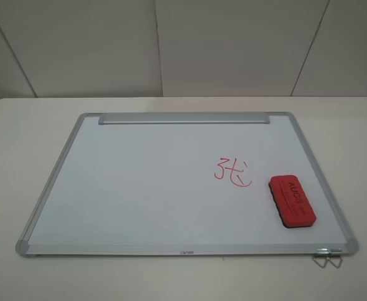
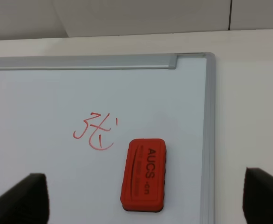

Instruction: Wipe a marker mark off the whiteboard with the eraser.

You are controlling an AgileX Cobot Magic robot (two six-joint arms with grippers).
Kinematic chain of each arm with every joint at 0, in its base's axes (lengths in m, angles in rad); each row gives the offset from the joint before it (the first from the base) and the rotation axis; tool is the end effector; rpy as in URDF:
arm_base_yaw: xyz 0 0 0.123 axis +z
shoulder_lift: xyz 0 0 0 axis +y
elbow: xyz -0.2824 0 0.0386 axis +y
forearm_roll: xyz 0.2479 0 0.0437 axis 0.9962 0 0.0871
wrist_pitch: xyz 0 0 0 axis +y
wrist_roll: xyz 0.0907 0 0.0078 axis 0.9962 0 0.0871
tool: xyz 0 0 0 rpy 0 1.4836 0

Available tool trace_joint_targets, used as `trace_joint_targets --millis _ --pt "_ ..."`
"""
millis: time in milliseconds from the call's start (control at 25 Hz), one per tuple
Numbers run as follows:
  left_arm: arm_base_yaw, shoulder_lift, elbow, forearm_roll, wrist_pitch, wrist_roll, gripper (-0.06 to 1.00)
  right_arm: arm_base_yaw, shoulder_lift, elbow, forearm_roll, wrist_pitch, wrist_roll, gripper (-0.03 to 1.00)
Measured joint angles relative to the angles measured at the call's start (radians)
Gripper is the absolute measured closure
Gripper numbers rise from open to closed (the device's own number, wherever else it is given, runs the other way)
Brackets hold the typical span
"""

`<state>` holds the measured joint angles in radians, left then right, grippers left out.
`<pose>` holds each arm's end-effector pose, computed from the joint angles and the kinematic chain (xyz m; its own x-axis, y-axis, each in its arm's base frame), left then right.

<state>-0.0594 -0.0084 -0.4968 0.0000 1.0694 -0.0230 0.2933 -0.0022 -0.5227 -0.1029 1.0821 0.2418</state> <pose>-0.0061 0.0004 0.2755 -0.4596 0.0043 -0.8881 0.0488 0.9986 -0.0204 -0.0062 -0.0105 0.2820 -0.4641 0.0598 -0.8838 -0.1236 0.9836 0.1314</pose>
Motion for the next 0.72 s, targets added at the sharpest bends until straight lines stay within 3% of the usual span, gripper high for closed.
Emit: trace_joint_targets --millis 360,720 --pt "0.0 0.0 0.0 0.0 0.0 0.0 0.17 -0.029 0.0 0.005 0.103 -0.02 -0.2 0.23" --pt "0.0 0.0 0.0 0.0 0.0 0.0 0.17 -0.356 0.0 0.005 0.096 -0.02 -0.199 0.23"
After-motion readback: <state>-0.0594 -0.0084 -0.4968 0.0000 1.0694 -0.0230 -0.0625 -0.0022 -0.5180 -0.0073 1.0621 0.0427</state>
